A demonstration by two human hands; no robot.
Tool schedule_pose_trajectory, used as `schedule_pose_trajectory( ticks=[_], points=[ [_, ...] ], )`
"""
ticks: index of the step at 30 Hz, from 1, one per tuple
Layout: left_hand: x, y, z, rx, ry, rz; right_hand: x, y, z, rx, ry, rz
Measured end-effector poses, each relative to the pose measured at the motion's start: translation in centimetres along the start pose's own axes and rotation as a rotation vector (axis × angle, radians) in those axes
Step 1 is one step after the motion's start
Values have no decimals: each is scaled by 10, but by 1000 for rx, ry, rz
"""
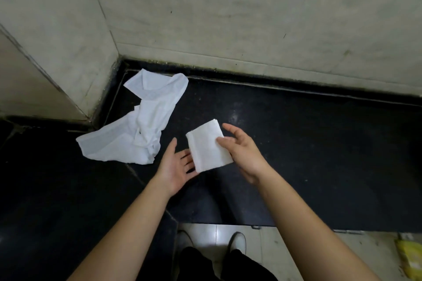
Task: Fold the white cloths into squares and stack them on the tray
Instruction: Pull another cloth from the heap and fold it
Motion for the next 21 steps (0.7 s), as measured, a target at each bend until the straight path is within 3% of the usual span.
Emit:
schedule_pose_trajectory(
  ticks=[6,14,21],
  points=[
    [34,54,-8,130,-104,-138,32,-43,33,-172,88,149],
    [100,132,-42,-163,73,-168,100,-115,51,-437,48,245],
    [174,241,-124,-453,181,-453,197,-253,86,-560,-114,341]
  ],
)
Point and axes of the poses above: each hand's wrist, its own x-axis away from the middle knuckle, its own y-axis out of the palm, z = x × y, the point moved 1 cm from there along -x, towards the middle knuckle, and after that the axes turned 11 degrees about y, right-handed, at the moved point
